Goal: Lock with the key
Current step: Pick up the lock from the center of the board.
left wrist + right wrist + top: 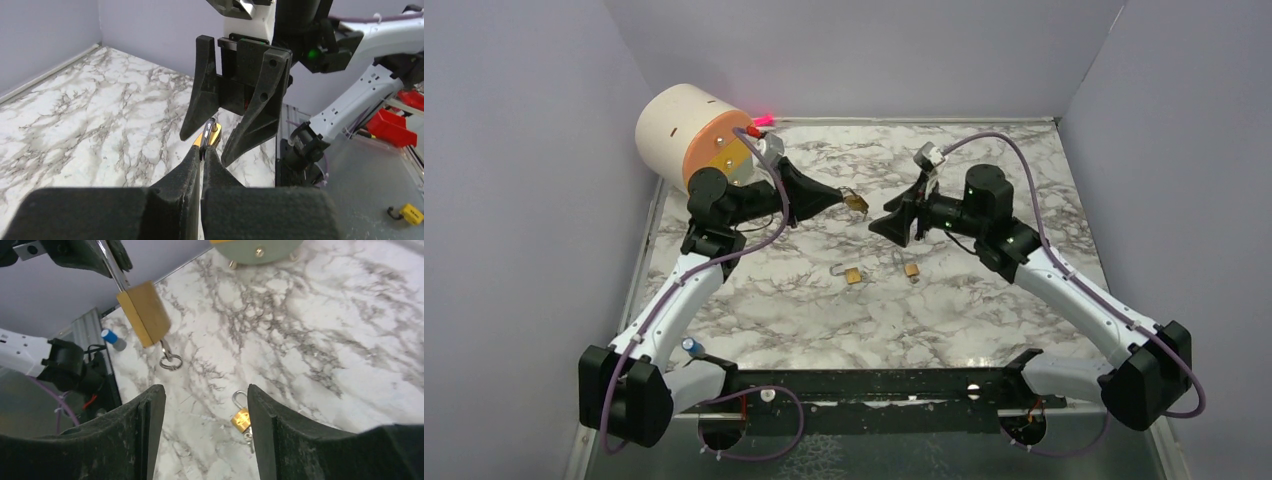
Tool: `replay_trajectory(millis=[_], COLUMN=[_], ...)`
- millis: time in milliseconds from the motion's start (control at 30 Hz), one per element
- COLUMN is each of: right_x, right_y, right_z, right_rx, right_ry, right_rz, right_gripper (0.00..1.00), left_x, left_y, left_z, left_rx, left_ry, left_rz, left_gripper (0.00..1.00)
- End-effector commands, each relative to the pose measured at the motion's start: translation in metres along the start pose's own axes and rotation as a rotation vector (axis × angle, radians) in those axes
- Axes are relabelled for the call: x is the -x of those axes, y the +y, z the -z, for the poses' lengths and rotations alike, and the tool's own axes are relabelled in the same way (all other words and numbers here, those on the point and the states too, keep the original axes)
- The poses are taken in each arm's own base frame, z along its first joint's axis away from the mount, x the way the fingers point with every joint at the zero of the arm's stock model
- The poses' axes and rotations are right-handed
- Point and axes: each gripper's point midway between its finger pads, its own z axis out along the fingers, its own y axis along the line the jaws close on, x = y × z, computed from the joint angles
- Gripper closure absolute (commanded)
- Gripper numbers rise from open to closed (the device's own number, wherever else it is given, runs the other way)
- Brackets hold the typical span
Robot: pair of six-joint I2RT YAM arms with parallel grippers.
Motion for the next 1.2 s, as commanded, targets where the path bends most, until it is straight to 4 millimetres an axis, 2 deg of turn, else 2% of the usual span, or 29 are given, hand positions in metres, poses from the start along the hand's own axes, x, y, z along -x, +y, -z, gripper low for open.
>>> replay_trajectory(millis=[0,100,167,267,333,567,833,1167], right_x=[0.052,0.067,0.073,0.080,0.083,0.092,0.110,0.112], right_y=[-0.008,-0.009,-0.005,0.017,0.023,0.025,0.030,0.041], right_z=[0.013,0.017,0.016,0.015,0.015,0.003,0.005,0.002], right_rx=[-0.046,-0.059,-0.031,0.095,0.137,0.200,0.232,0.315], right_ry=[-0.274,-0.379,-0.421,-0.467,-0.490,-0.506,-0.611,-0.629], right_rz=[0.091,0.143,0.180,0.242,0.233,0.211,0.247,0.270], right_gripper=[0.27,0.13,0.11,0.12,0.14,0.21,0.24,0.26], left_x=[0.051,0.059,0.062,0.068,0.071,0.076,0.073,0.071], left_y=[-0.005,-0.003,-0.002,-0.003,-0.007,-0.013,-0.015,-0.014], left_z=[0.004,0.006,0.008,0.010,0.010,0.010,0.012,0.013], left_rx=[0.068,0.085,0.092,0.079,0.051,0.009,0.013,0.021], left_ry=[-0.247,-0.328,-0.370,-0.424,-0.445,-0.470,-0.475,-0.479], left_rz=[-0.002,0.036,0.050,0.058,0.061,0.067,0.075,0.067], left_gripper=[1.00,1.00,1.00,1.00,1.00,1.00,1.00,1.00])
